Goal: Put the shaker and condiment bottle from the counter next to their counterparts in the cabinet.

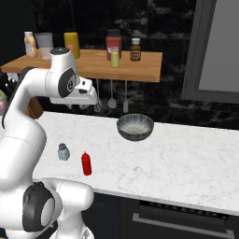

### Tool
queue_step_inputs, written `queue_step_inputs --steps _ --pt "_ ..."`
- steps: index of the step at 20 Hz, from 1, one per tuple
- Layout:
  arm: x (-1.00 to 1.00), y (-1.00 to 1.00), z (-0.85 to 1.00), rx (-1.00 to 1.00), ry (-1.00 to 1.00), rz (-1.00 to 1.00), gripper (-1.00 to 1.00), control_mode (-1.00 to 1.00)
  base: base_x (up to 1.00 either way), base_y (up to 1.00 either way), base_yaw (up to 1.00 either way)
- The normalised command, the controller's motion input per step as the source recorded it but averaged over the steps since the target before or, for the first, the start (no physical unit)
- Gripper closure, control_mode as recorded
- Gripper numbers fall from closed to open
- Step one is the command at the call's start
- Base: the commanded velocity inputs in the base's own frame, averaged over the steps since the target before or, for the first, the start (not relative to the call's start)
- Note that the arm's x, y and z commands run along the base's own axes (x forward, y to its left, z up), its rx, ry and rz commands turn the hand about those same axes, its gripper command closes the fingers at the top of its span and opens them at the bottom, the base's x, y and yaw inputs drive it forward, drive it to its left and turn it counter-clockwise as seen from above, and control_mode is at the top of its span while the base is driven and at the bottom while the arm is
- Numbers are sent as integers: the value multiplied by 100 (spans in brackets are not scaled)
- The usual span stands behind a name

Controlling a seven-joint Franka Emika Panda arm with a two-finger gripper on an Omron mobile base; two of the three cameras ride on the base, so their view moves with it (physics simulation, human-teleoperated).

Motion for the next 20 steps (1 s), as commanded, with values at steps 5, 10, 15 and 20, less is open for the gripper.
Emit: queue_step_inputs --steps 5,10,15,20 --pt "-7 0 0 0 -3 0 -100 -100 0 0 0" --pt "-9 0 0 0 -8 0 -100 -100 0 0 0" --pt "-44 -1 -12 1 -3 0 -100 -100 0 0 0" --pt "-27 0 -5 0 -2 0 -100 -100 0 0 0"
